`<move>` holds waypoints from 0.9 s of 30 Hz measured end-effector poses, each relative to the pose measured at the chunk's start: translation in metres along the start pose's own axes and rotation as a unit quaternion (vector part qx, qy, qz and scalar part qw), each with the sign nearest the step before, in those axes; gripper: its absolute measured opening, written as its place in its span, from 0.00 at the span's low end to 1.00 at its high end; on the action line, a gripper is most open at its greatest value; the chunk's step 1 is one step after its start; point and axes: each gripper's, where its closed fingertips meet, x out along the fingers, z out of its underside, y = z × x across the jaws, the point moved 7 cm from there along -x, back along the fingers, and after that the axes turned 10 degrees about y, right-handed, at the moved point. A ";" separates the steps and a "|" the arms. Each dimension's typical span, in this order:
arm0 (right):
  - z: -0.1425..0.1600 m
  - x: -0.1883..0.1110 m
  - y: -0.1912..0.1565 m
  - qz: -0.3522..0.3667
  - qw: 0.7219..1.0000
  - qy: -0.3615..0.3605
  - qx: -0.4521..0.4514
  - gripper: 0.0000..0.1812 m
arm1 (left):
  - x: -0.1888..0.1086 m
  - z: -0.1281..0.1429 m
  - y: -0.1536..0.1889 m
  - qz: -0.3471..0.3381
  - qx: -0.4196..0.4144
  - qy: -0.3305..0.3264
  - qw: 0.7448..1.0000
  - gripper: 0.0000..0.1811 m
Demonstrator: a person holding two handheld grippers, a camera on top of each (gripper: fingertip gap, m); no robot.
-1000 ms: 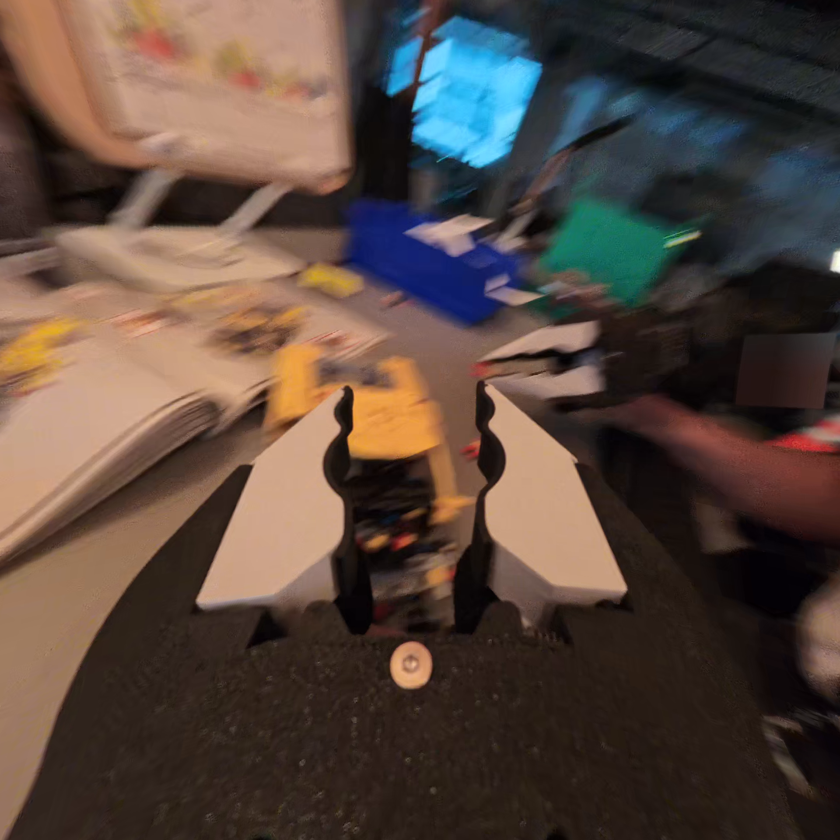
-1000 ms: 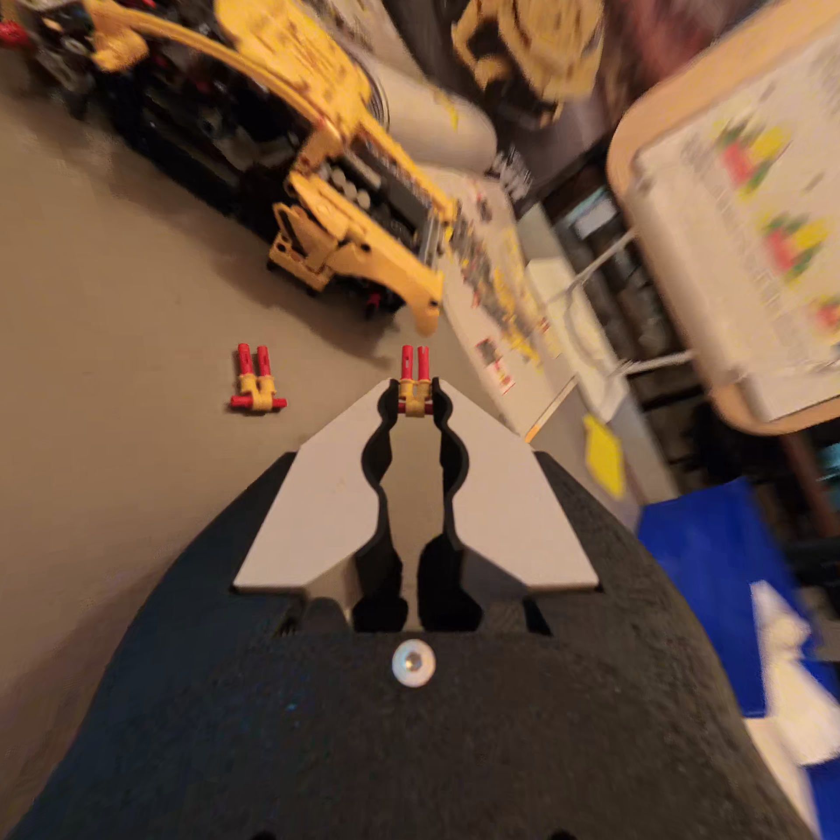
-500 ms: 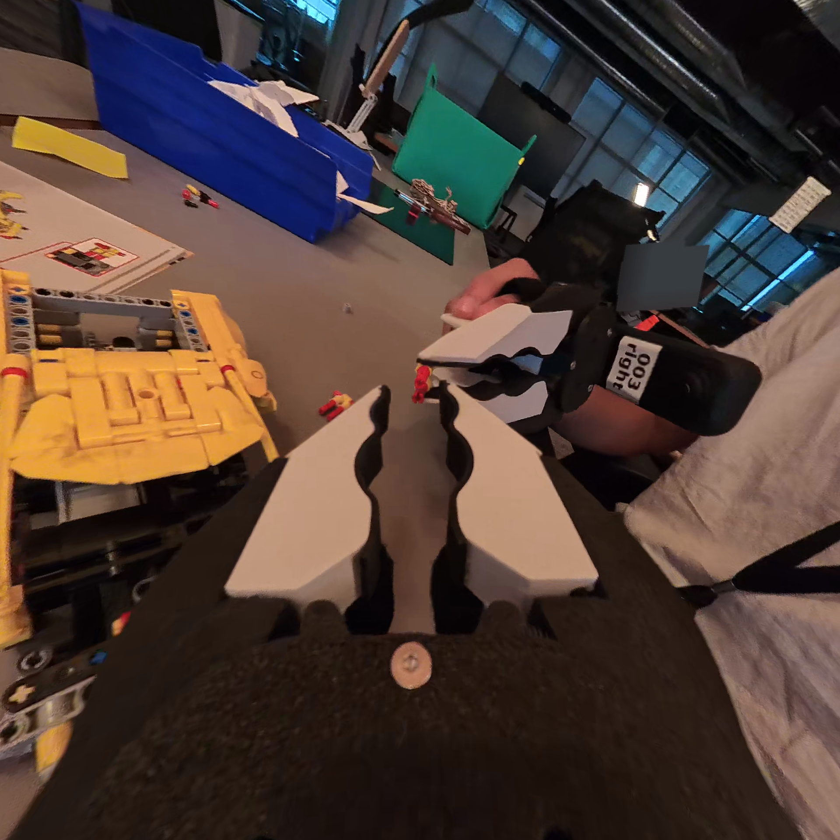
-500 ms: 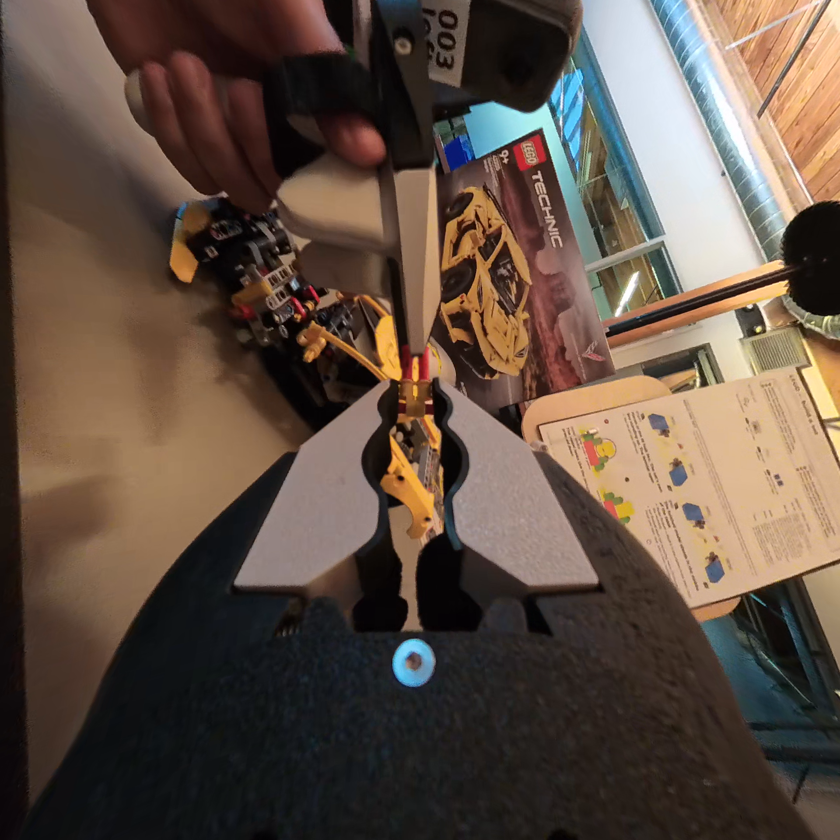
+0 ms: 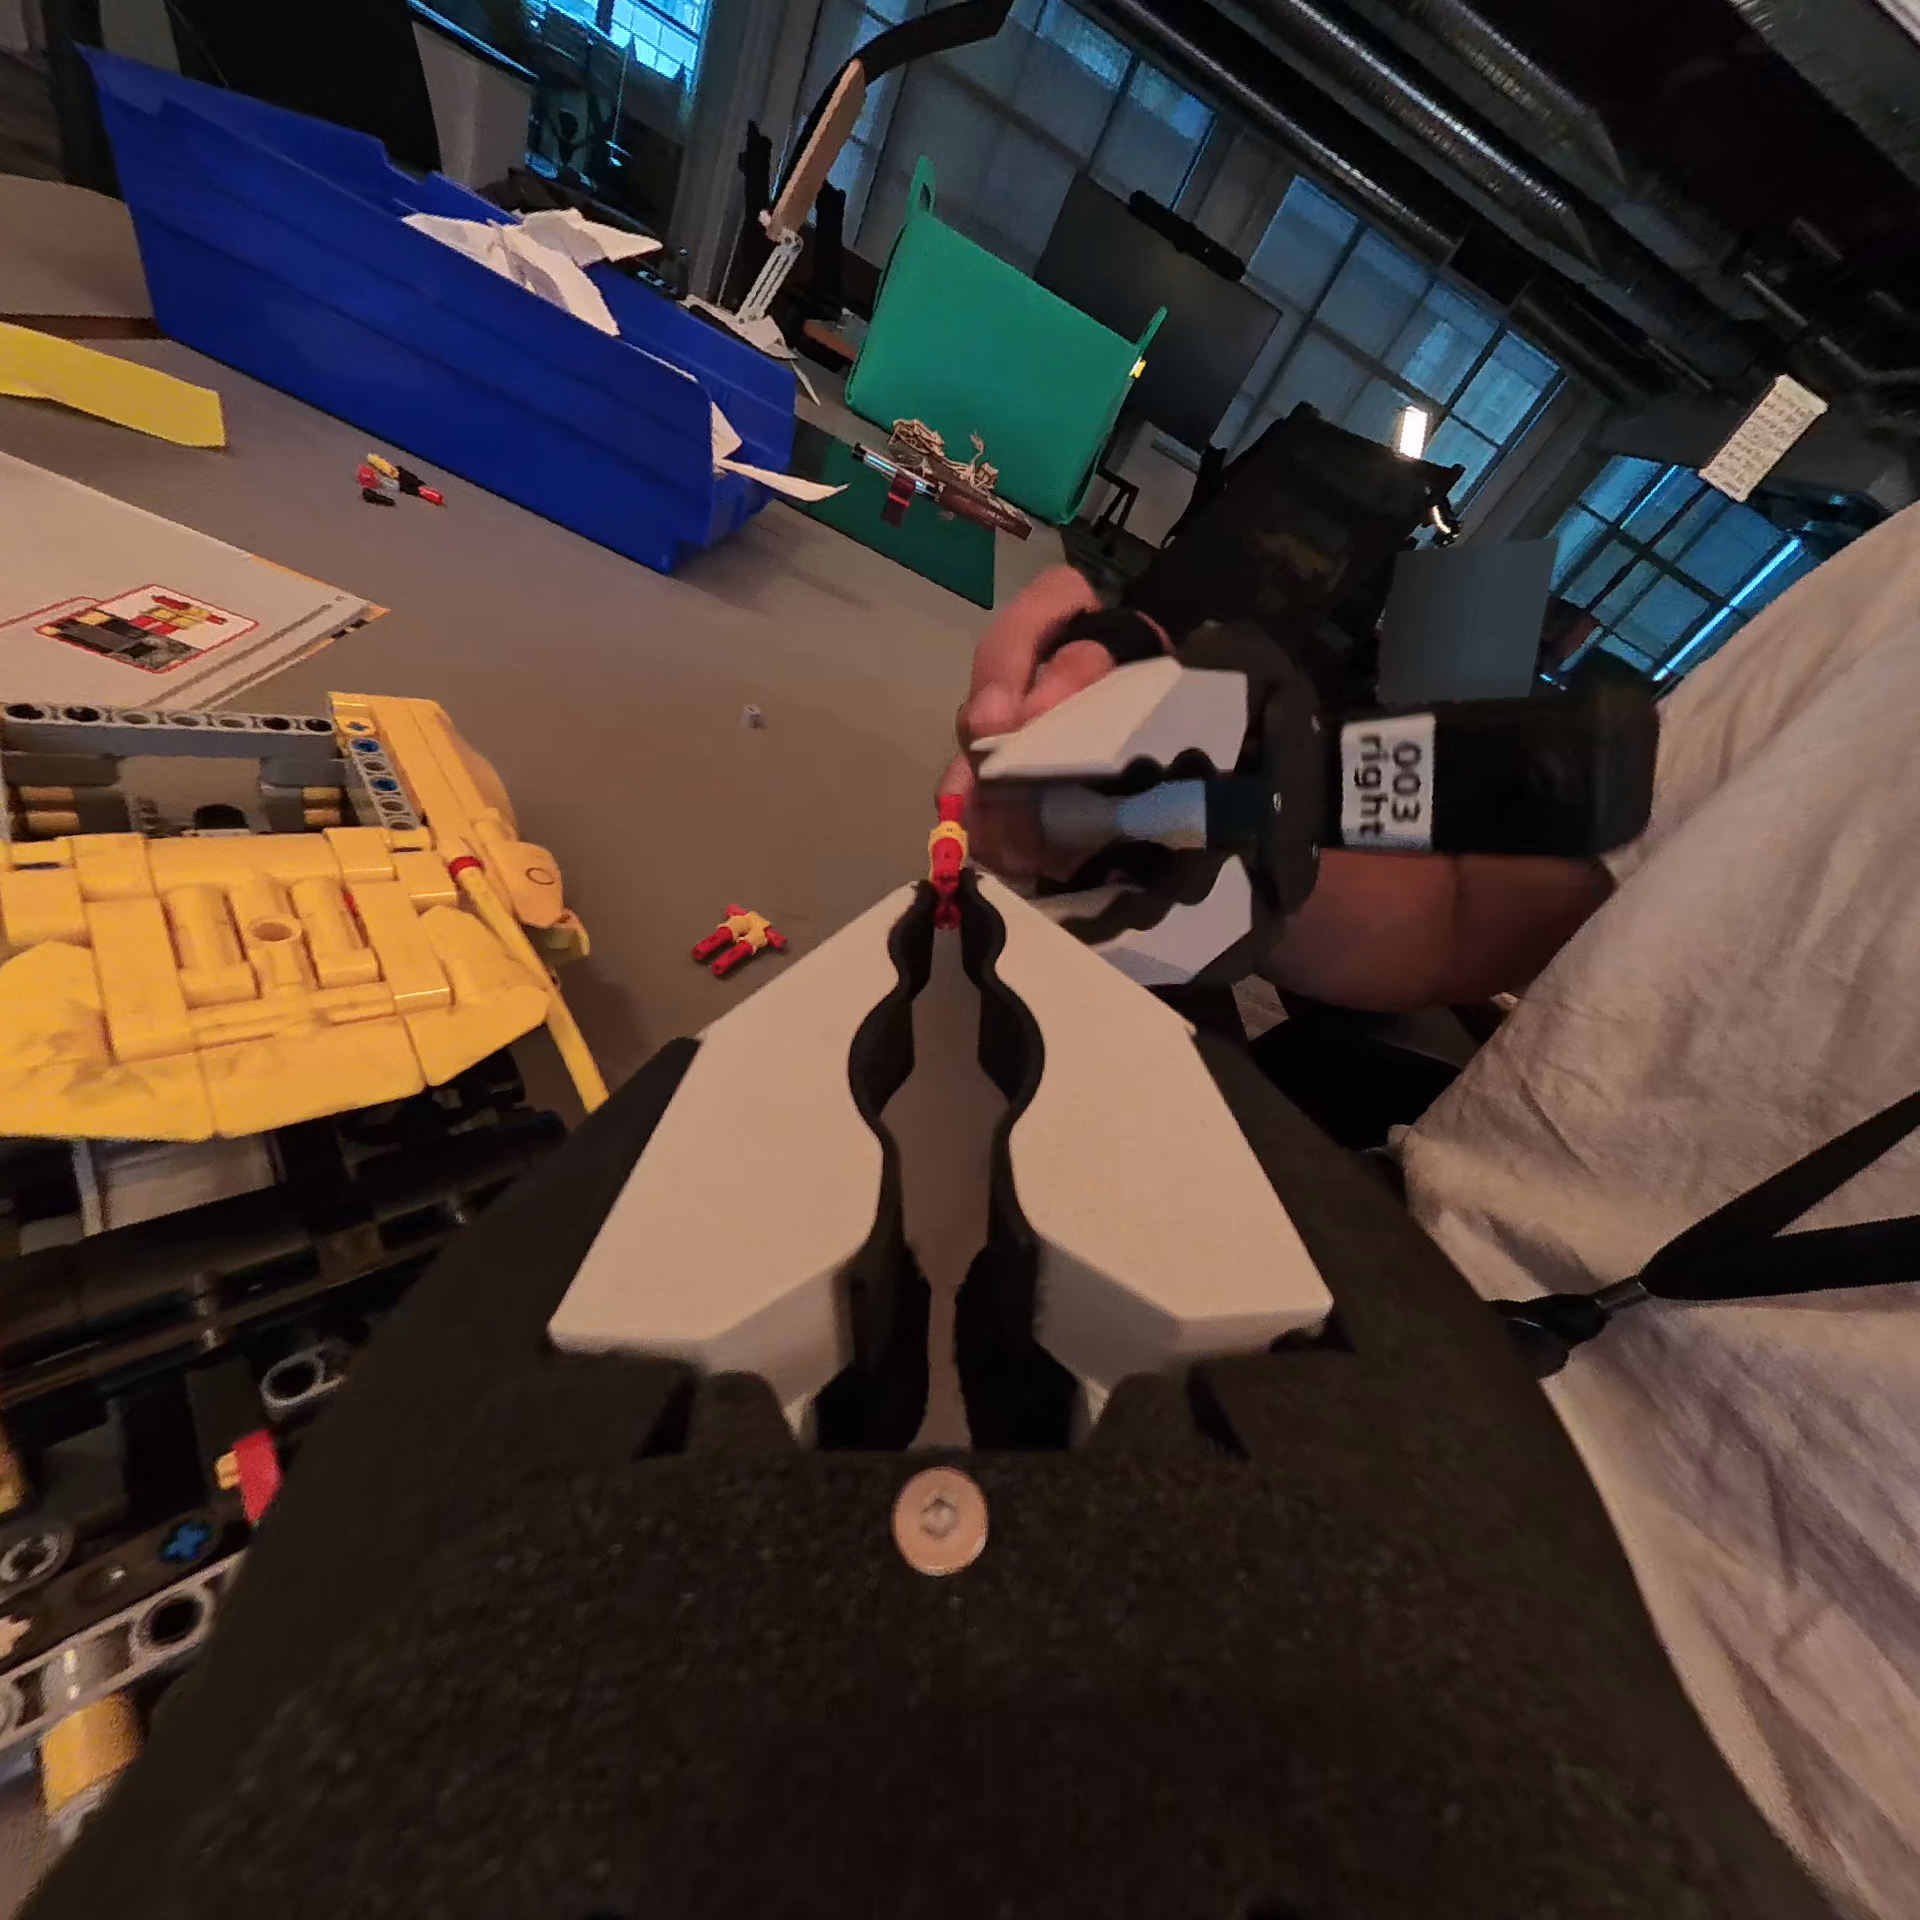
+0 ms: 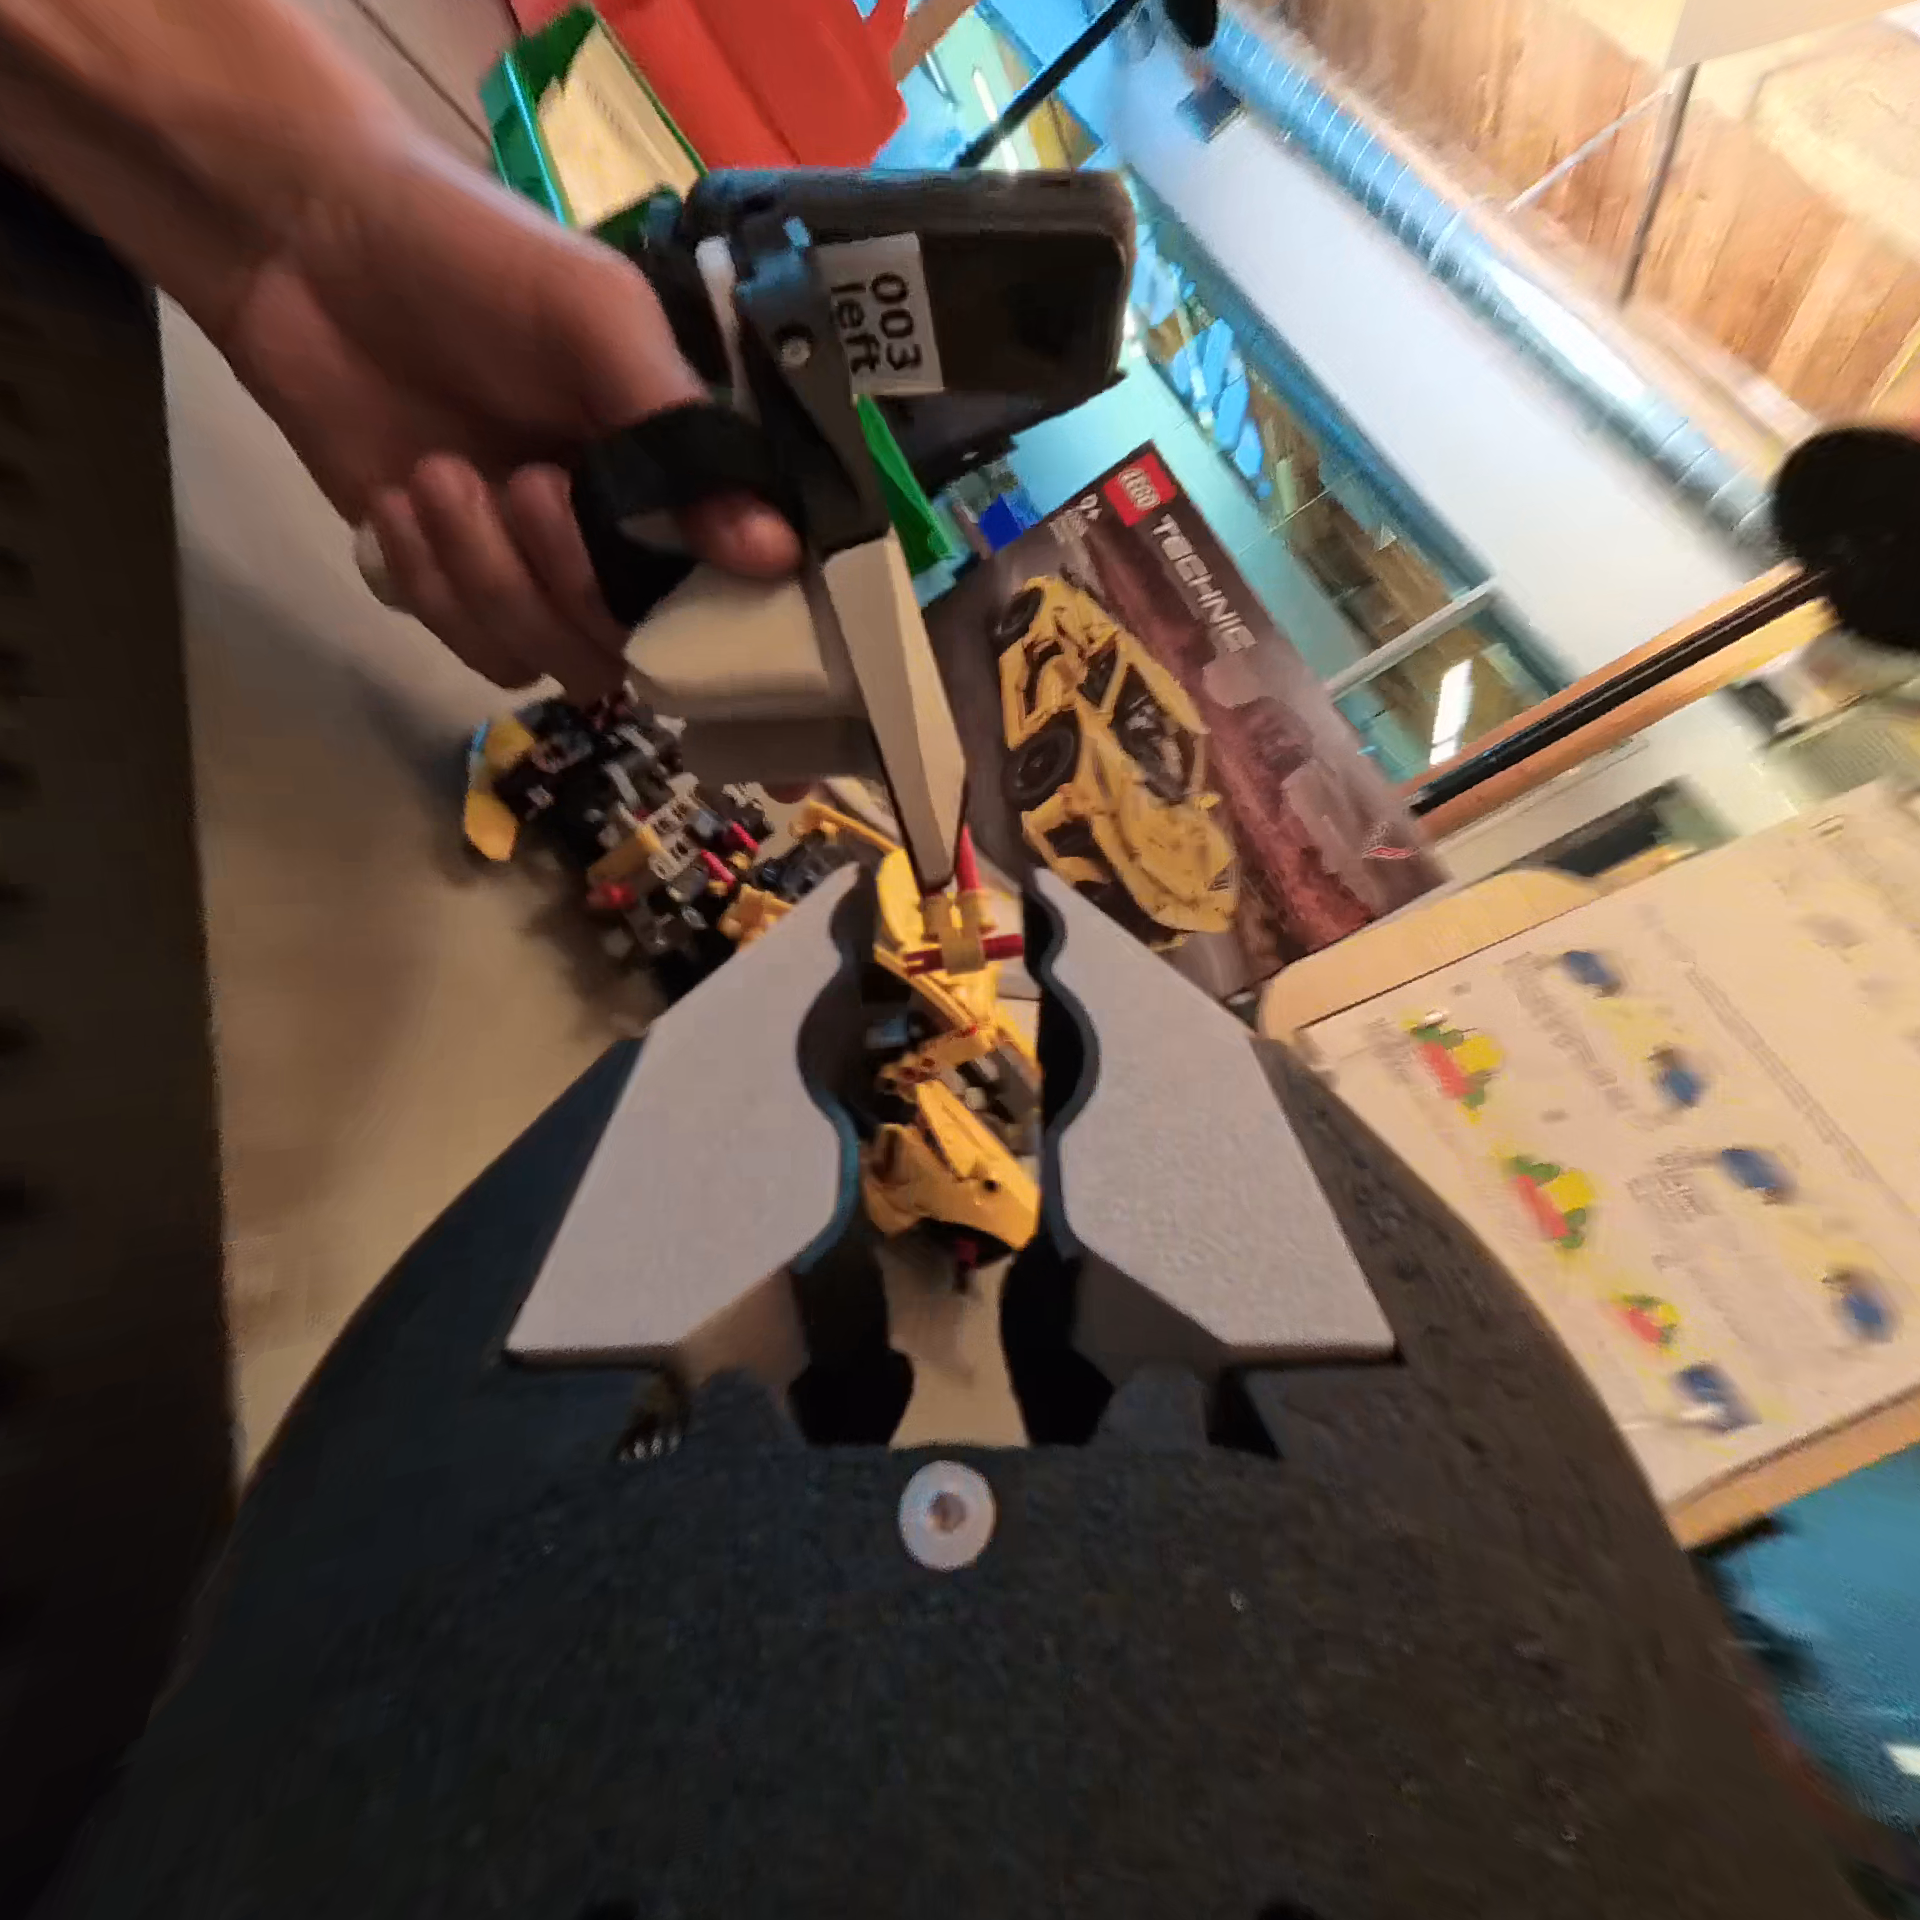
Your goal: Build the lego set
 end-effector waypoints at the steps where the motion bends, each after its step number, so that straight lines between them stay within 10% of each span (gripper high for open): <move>1: -0.001 0.000 0.003 -0.013 0.998 0.004 0.057 0.21 | -0.001 -0.001 0.000 0.002 0.000 0.003 1.000 0.02; 4: 0.001 -0.004 0.024 -0.019 0.960 0.051 0.275 0.27 | -0.004 -0.005 0.003 0.010 0.006 0.022 1.000 0.02; 11: 0.023 0.003 0.037 -0.166 0.740 0.098 0.644 0.15 | -0.007 -0.013 0.012 0.048 0.015 0.056 0.997 0.02; 27: 0.016 0.004 0.038 -0.150 0.753 0.122 0.629 0.03 | 0.000 -0.013 0.014 0.071 -0.007 0.070 0.995 0.02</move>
